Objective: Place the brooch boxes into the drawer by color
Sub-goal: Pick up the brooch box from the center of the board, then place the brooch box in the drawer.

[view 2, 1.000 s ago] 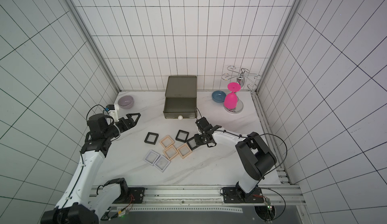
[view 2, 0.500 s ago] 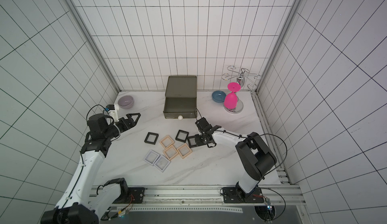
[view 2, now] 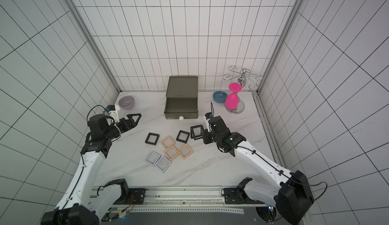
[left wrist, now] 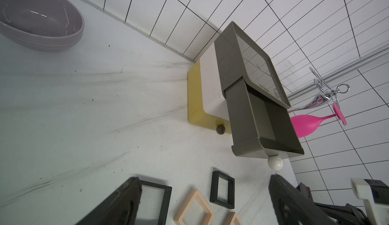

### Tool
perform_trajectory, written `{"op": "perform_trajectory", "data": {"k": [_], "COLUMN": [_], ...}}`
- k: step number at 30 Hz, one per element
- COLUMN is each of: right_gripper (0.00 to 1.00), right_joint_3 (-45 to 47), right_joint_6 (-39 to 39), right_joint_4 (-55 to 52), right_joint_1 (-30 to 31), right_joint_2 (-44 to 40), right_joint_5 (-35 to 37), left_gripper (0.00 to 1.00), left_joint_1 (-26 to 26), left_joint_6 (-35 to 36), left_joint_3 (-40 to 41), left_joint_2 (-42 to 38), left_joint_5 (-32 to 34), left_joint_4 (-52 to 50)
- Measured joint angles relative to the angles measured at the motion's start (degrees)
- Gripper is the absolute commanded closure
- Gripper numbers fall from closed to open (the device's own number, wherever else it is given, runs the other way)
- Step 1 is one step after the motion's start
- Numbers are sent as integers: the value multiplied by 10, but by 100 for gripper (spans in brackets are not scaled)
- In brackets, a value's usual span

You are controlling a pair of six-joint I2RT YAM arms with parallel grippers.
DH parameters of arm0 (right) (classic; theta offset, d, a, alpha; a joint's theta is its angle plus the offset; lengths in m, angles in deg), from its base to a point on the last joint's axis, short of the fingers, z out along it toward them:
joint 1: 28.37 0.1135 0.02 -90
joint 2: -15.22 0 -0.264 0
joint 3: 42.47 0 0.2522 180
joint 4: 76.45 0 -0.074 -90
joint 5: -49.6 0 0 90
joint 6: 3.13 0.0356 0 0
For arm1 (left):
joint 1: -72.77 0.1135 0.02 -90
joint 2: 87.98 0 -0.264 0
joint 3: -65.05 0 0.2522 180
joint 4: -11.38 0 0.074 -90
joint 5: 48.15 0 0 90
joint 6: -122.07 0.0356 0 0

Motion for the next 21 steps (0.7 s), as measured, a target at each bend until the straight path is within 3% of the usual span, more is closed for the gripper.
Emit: {"op": "perform_trajectory", "data": {"k": [4,7,21], "right_gripper": [92,92,94], "right_joint_3": [-7,-48,-387], "right_joint_6": [-26,-40,-41], "right_joint_4": [-7,-29,-80], "right_joint_1": [0,0,0], "right_joint_2": [-50,-37,239], "right_joint_5": [-2,-3,-34], "left_gripper": [2,1,1], "left_joint_1": [0,0,0], "left_joint_6": [-2,-2,-4], "left_joint_3": [0,0,0], "left_joint_2": [0,0,-1], "left_joint_5": [0,0,0], "left_joint_4": [0,0,0]}}
